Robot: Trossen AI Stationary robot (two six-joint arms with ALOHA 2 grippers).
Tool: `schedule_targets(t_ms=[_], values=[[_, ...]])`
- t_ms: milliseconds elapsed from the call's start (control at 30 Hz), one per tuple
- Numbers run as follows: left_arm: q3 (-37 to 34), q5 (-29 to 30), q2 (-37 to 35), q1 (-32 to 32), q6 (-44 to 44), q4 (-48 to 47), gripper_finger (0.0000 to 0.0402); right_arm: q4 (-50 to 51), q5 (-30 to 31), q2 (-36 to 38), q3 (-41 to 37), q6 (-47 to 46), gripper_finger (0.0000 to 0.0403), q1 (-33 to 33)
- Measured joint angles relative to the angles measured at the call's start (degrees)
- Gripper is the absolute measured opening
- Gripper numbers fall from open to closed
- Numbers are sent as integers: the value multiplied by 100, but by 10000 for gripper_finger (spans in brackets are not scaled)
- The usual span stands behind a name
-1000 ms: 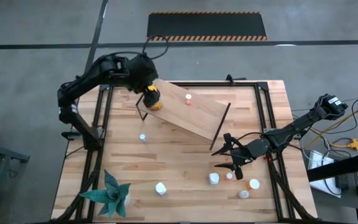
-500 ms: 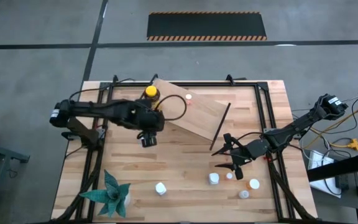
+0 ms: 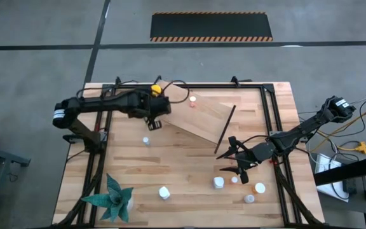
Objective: Pick and place medicine bottles onto shelf by color
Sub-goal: Put the yellow pill bottle on the shelf
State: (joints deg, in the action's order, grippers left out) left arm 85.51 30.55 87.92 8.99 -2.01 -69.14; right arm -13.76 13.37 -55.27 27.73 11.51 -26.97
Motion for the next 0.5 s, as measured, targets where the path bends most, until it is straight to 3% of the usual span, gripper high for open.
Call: schedule_targets(t_ms=[500], values=[[-155,-2,8,809,742,966,11,20,17,0,0,-4,212,1]])
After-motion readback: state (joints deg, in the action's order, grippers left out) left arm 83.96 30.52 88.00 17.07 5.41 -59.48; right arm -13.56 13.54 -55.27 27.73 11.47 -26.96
